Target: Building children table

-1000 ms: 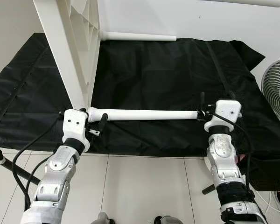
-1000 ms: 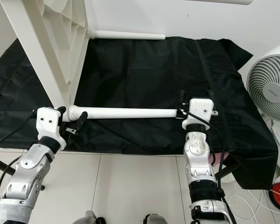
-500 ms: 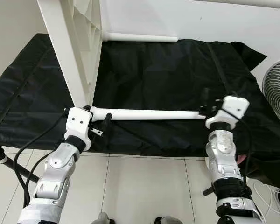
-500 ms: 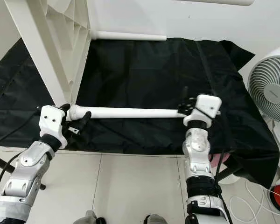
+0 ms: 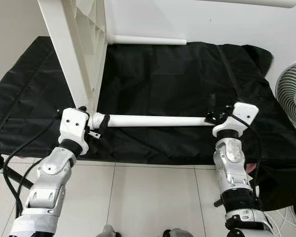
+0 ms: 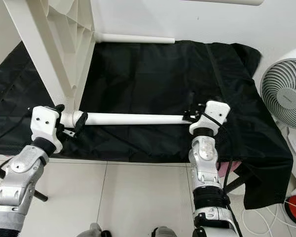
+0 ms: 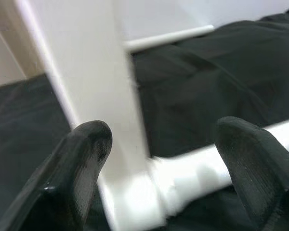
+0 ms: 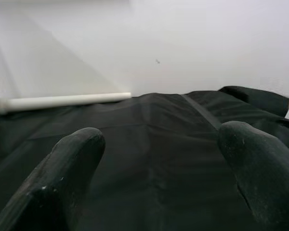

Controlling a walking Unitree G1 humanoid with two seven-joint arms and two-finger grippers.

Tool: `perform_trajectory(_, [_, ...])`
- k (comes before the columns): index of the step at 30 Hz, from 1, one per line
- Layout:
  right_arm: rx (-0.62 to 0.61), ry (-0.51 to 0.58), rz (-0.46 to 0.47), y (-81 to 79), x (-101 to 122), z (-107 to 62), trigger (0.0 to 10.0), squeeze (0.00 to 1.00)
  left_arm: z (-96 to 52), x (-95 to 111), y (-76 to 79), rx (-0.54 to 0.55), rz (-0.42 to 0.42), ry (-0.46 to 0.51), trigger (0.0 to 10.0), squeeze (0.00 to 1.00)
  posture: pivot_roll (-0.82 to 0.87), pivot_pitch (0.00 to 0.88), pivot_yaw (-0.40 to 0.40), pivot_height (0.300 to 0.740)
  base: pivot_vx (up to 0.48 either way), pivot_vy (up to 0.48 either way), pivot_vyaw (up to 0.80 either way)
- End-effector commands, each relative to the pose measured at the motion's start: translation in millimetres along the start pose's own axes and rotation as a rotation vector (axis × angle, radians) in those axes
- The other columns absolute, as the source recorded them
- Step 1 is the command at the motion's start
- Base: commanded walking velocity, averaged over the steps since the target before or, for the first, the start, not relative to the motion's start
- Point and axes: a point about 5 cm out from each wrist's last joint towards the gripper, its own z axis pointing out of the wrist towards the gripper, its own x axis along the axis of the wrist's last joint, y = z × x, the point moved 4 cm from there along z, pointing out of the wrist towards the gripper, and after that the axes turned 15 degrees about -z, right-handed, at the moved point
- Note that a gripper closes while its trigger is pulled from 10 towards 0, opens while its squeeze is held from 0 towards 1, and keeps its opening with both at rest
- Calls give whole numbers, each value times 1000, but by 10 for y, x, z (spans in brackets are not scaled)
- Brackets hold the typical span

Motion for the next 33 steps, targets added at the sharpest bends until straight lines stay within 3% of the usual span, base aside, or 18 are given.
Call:
perform_trajectory(1, [6,-7,23,-15,0,10,10000,0,-12,132,-96,35,6,31,10000,0,-43,60,26,740,0,0,0])
perform_trajectory(11, [31,-6,43,-75,6,17,10000,0,-22,212,-272,105,27,48,10000,0,-36,58,23,740,0,0,0])
perform_trajectory(18, [52,-5,54,-131,18,23,10000,0,183,324,-434,182,37,74,10000,0,-41,56,23,740,0,0,0])
perform_trajectory(33, [48,-8,57,-112,3,-14,10000,0,193,371,-473,174,36,76,10000,0,-53,51,35,740,0,0,0])
